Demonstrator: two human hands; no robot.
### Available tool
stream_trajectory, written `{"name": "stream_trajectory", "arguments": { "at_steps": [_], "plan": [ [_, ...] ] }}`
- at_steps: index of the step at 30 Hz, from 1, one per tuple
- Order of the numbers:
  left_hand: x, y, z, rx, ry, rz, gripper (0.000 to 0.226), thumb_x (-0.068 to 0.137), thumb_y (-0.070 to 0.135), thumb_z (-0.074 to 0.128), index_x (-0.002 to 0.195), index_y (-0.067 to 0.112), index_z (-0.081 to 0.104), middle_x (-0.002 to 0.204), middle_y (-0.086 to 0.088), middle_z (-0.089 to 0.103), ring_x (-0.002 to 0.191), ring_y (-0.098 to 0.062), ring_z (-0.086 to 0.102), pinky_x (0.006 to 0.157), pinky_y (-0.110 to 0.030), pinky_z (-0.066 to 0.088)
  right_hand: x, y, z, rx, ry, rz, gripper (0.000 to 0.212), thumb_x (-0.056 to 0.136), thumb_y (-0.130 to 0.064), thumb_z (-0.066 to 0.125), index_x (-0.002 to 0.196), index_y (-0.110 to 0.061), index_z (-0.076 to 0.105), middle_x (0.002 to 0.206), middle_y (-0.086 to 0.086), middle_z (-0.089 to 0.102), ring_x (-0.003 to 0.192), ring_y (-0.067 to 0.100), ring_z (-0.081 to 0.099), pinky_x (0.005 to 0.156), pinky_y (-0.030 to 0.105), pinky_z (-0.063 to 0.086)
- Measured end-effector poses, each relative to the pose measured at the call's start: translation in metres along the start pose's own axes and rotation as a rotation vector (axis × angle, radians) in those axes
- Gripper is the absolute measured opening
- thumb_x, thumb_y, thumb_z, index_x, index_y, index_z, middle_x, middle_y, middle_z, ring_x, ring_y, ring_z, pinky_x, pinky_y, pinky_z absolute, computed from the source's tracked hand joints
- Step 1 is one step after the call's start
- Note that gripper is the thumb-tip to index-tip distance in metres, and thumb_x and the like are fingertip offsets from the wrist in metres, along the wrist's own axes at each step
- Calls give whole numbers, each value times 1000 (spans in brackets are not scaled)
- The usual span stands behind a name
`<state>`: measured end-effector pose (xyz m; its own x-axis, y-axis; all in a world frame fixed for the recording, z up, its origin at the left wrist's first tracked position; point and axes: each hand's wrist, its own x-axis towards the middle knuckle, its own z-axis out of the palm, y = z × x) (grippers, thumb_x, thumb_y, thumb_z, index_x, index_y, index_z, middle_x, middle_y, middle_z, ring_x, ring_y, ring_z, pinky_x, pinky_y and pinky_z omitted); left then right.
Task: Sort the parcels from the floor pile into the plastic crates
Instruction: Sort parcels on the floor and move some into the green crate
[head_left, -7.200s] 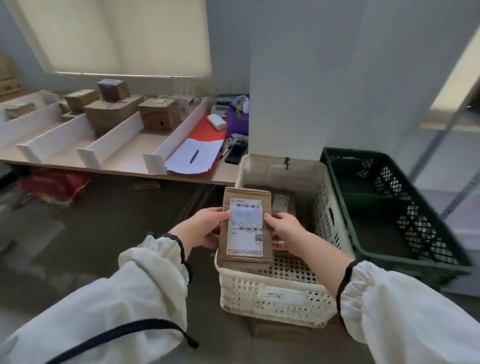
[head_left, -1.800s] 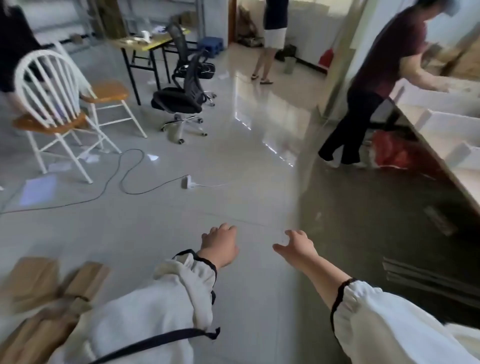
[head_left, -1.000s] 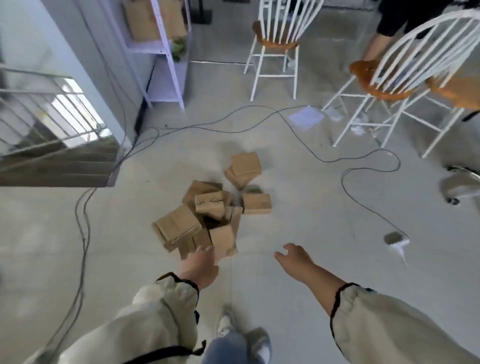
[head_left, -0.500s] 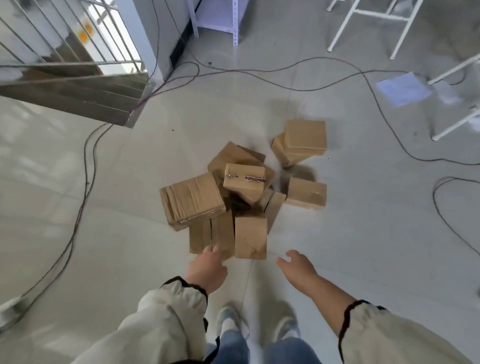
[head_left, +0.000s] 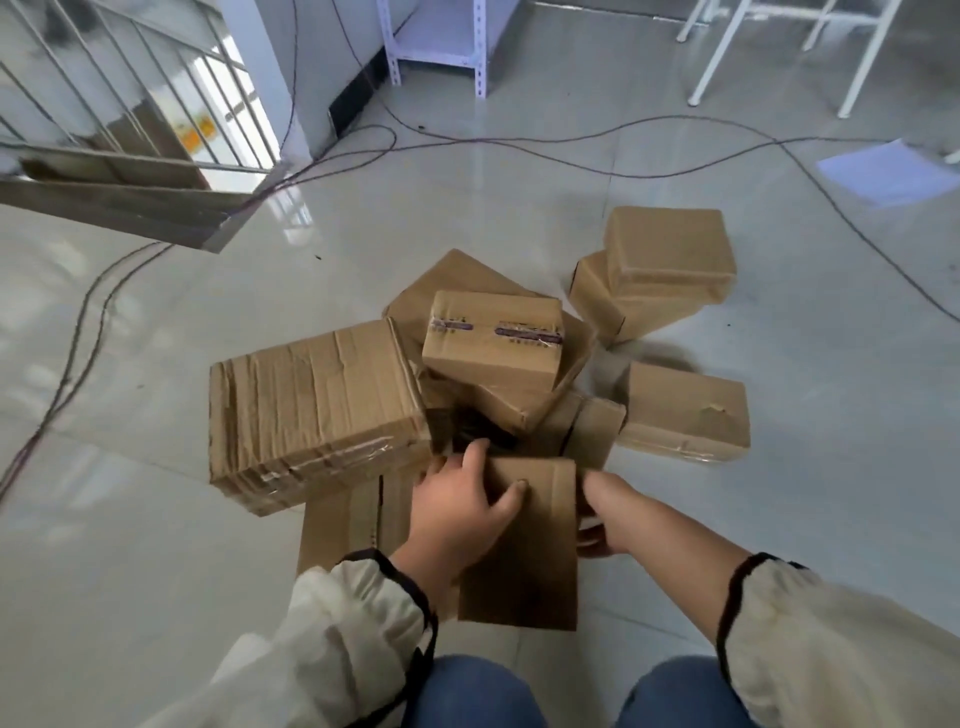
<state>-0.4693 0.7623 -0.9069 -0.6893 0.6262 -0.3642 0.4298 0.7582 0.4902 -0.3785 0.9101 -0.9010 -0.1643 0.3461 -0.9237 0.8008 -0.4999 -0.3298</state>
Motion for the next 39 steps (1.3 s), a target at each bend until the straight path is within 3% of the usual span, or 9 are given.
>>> {"name": "stream_trajectory", "arguments": {
  "at_steps": [6, 9, 15, 18, 26, 30, 33, 35, 39],
  "plan": [
    [-19, 22, -9, -14, 6, 36, 62, 82, 57, 56, 135, 29, 39, 122, 6, 54, 106, -13, 55, 89, -28, 51, -16, 7, 2, 51, 54, 39, 29, 98, -22, 37, 105, -4, 59, 97, 18, 59, 85, 34, 57, 64, 39, 48],
    [-29, 42, -33, -125, 18, 97, 55, 84, 48, 61, 134, 30, 45, 121, 10, 54, 106, -7, 53, 88, -21, 47, -42, 2, -17, 2, 52, -34, 27, 98, -21, 37, 95, -6, 60, 91, 17, 60, 81, 32, 56, 64, 36, 48],
    [-35, 73, -74, -757, 179, 216, 5, 90, 29, 62, 94, 26, 63, 94, 9, 63, 90, -8, 60, 81, -29, 51, -82, -20, -70, 157, 190, -606, 27, 96, -17, 38, 94, -21, 64, 90, 4, 66, 83, 21, 60, 67, 31, 47],
    [-38, 72, -52, -942, 45, 140, 27, 87, 9, 64, 107, 26, 57, 95, 0, 62, 91, -13, 63, 80, -29, 56, -69, -5, -69, 278, 343, -792, 33, 94, -10, 41, 81, -28, 65, 88, -3, 64, 88, 21, 60, 75, 36, 47],
    [-37, 42, -1, -763, -54, 154, 42, 83, 13, 69, 117, 33, 55, 108, 4, 63, 102, -10, 61, 88, -33, 55, -31, 25, -63, 473, 266, -685, 19, 93, -15, 51, 77, -19, 60, 85, 8, 65, 82, 24, 61, 71, 35, 45],
    [-34, 50, -11, -1054, -270, 0, 24, 93, 21, 55, 117, 24, 58, 108, -4, 69, 98, -18, 67, 74, -25, 56, -29, 21, -70, 485, 26, -488, 17, 96, -20, 46, 97, -15, 62, 89, 10, 70, 80, 22, 65, 70, 33, 48],
    [-14, 59, -9, -1075, -424, -206, 29, 95, 33, 52, 122, 24, 53, 107, -1, 71, 93, -18, 70, 81, -33, 56, -29, 18, -70, 393, -184, -296, 27, 98, -30, 43, 107, -14, 63, 91, 8, 74, 86, 24, 68, 74, 35, 52],
    [-4, 65, -3, -1000, -425, -218, 34, 91, 21, 61, 123, 24, 49, 108, 0, 70, 94, -17, 70, 83, -34, 57, -25, 19, -69, 294, -188, -330, 28, 100, -31, 41, 123, -21, 53, 99, 4, 71, 93, 22, 66, 77, 37, 52],
    [-8, 60, 9, -949, -319, -216, 39, 89, 13, 63, 122, 29, 47, 100, 11, 65, 86, -6, 66, 64, -20, 54, -14, 29, -70, 168, -178, -452, 42, 101, -28, 40, 142, -35, 34, 112, -9, 64, 103, 13, 60, 89, 36, 47]
  ]
}}
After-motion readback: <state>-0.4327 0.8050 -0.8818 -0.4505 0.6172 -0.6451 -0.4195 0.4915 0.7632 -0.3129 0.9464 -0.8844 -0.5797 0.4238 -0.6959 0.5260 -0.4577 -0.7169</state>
